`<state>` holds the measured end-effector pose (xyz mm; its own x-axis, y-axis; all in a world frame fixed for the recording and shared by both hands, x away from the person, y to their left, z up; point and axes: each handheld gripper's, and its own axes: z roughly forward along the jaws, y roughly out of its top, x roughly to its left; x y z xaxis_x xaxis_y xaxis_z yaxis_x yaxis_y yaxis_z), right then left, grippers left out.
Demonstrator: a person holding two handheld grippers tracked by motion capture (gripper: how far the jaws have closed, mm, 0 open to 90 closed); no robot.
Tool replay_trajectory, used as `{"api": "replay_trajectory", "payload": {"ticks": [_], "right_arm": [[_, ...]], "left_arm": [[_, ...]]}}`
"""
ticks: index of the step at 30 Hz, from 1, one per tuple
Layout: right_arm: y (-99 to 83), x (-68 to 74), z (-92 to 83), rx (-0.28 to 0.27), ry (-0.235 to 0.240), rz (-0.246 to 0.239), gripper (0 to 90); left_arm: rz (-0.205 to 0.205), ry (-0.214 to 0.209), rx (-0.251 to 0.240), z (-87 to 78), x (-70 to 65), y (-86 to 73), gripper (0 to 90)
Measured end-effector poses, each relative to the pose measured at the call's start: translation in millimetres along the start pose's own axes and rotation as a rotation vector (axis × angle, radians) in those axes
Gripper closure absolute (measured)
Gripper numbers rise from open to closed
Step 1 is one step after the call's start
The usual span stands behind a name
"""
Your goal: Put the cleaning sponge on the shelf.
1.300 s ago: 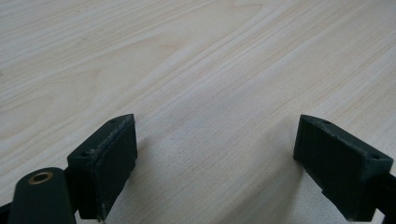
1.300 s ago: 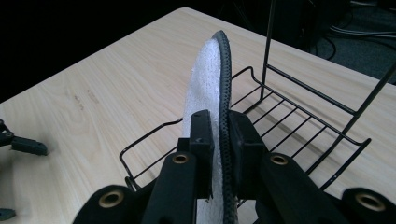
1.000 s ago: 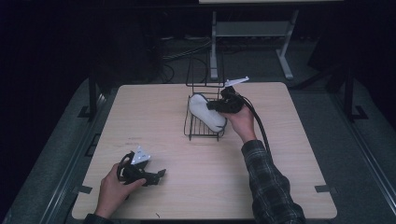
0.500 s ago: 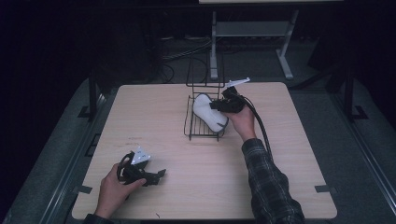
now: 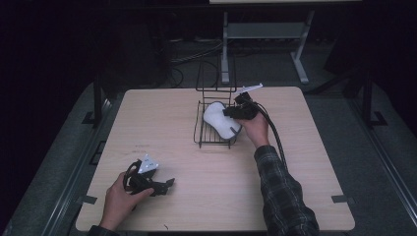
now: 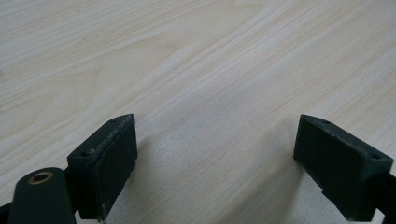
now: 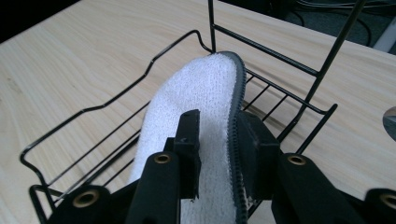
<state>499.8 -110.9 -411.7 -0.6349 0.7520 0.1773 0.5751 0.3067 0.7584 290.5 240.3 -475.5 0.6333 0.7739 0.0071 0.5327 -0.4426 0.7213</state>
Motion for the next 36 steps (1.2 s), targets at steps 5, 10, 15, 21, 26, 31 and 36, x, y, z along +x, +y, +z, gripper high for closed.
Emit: {"api": "replay_trajectory", "payload": {"ticks": [5, 10, 15, 21, 26, 31, 36], "right_arm": [[-2.1, -1.3, 0.7, 0.012, -0.024, -0.007, 64.4], [-3.3, -3.9, -7.2, -0.003, -0.022, 0.012, 66.0], [-8.9, -3.6, -17.7, -0.001, -0.005, -0.009, 79.8], [-21.3, 1.8, -23.7, 0.028, 0.013, -0.051, 87.7], [-30.6, 8.7, -21.8, 0.049, 0.039, -0.070, 89.3], [-36.9, 14.8, -18.4, 0.069, 0.050, -0.074, 89.8], [-40.3, 17.6, -16.0, 0.068, 0.064, -0.079, 90.0]], "left_arm": [[0.001, 0.001, 0.000, 0.0, 0.1, 0.0, 12.7], [0.003, 0.001, 0.000, -0.1, 0.1, 0.1, 12.6], [0.004, 0.002, -0.001, 0.0, 0.1, 0.1, 12.7], [0.004, 0.001, 0.002, -0.2, 0.1, 0.1, 12.7], [0.003, 0.001, 0.001, -0.2, 0.0, 0.2, 12.7], [0.003, 0.001, 0.001, -0.2, 0.0, 0.2, 12.7], [0.003, 0.001, 0.000, -0.2, 0.0, 0.2, 12.7]]}}
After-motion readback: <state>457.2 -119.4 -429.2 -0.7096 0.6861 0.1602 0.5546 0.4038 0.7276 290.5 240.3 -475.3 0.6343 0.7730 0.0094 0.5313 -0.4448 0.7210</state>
